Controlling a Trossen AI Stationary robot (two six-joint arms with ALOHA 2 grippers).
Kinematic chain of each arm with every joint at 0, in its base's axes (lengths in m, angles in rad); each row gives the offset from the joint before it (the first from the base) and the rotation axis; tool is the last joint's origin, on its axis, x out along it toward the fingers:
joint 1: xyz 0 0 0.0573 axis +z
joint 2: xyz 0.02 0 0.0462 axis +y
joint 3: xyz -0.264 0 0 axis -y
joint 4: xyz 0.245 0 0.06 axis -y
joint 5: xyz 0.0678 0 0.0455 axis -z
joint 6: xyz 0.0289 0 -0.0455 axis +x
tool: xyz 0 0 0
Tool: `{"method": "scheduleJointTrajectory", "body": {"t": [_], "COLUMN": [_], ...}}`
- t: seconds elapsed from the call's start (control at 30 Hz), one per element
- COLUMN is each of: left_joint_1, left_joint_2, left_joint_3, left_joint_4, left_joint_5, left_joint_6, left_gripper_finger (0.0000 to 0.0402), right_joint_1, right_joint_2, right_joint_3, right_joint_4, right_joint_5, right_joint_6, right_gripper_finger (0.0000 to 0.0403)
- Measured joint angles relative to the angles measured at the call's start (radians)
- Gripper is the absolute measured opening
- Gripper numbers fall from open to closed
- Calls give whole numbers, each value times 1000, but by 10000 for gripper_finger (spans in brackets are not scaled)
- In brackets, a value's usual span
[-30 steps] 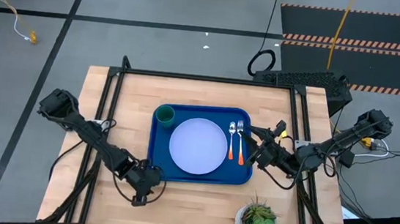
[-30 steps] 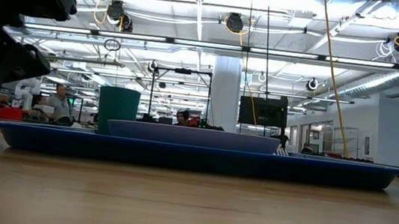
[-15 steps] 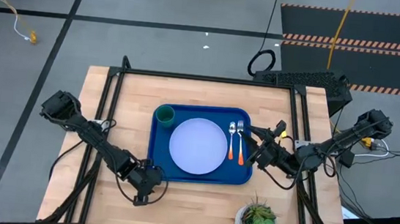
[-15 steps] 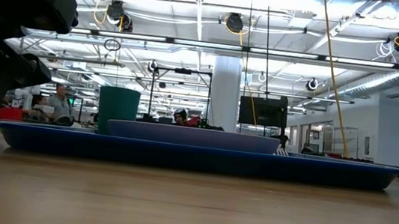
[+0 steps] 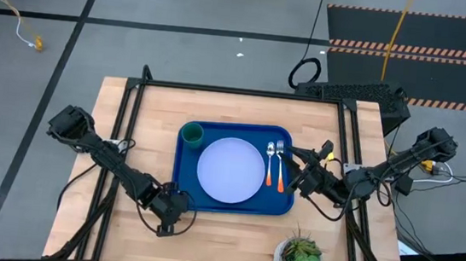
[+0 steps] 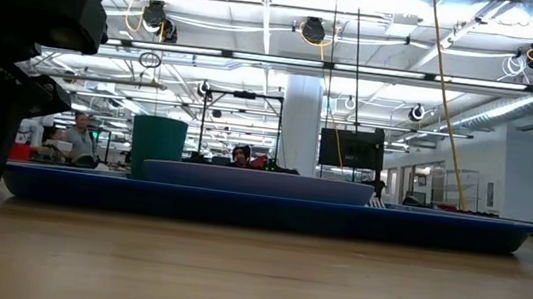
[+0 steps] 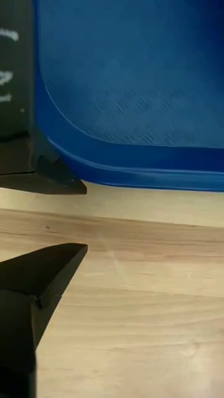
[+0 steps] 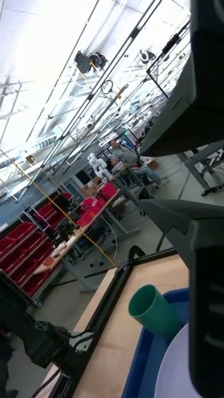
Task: Pick and place plate/cup/fork/spoon on tray
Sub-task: Adjust the blue serving tray, then return to Home Position
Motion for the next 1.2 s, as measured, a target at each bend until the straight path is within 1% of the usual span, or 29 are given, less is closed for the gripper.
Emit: {"method": "scheduleJointTrajectory", "body": {"t": [0.23,0.8,0.97,1.2], "left_joint_1": [2,13,13,13], "left_joint_2": [-1,-1,-1,-7], "left_joint_3": [0,0,0,0], "left_joint_4": [-32,-127,-139,-144], "left_joint_5": [-34,-56,-54,-15], "left_joint_6": [-11,-66,-71,-72], "left_gripper_finger": [140,140,140,140], "right_joint_1": [0,0,0,0], "right_joint_2": [0,0,0,0], "right_joint_3": [0,0,0,0], "right_joint_4": [0,0,0,0], "right_joint_5": [0,0,0,0], "right_joint_6": [0,8,16,16], "right_gripper_finger": [116,116,116,116]}}
